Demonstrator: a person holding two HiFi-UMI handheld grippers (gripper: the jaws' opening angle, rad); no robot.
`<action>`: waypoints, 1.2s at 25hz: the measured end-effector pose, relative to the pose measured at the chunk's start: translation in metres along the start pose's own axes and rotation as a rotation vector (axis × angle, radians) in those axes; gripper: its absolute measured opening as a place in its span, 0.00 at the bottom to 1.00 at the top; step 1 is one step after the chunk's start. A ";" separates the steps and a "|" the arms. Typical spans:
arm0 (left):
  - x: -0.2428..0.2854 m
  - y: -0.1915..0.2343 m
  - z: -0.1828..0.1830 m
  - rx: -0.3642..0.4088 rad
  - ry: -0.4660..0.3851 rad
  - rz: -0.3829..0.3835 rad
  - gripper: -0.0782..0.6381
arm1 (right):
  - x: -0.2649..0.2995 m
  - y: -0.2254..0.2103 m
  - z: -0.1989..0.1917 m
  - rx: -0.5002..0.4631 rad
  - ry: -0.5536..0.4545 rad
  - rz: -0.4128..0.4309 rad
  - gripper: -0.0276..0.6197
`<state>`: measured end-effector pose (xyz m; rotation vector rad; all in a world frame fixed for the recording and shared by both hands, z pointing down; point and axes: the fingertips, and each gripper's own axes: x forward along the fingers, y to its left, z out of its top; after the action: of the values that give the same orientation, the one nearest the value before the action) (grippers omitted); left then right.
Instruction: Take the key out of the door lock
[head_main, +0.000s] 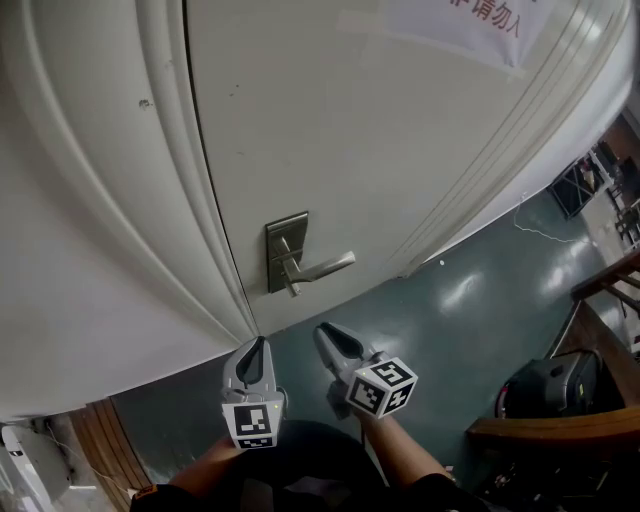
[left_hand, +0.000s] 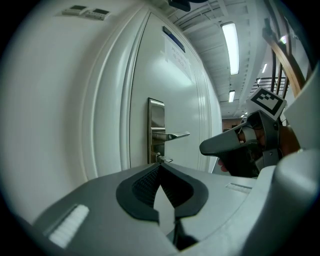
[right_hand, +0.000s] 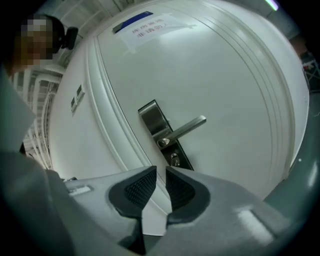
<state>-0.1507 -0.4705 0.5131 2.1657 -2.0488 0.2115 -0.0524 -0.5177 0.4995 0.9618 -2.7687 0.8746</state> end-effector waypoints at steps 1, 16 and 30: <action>0.005 0.004 -0.001 0.002 0.002 -0.002 0.13 | 0.008 -0.001 0.000 0.030 0.004 0.015 0.11; 0.031 0.032 -0.018 0.006 0.045 0.031 0.15 | 0.082 -0.027 -0.018 0.549 0.072 0.208 0.22; 0.026 0.047 -0.019 -0.002 0.061 0.110 0.14 | 0.116 -0.037 -0.005 0.782 0.006 0.321 0.21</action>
<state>-0.1959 -0.4947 0.5375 2.0213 -2.1341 0.2851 -0.1237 -0.6021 0.5510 0.5483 -2.6125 2.0870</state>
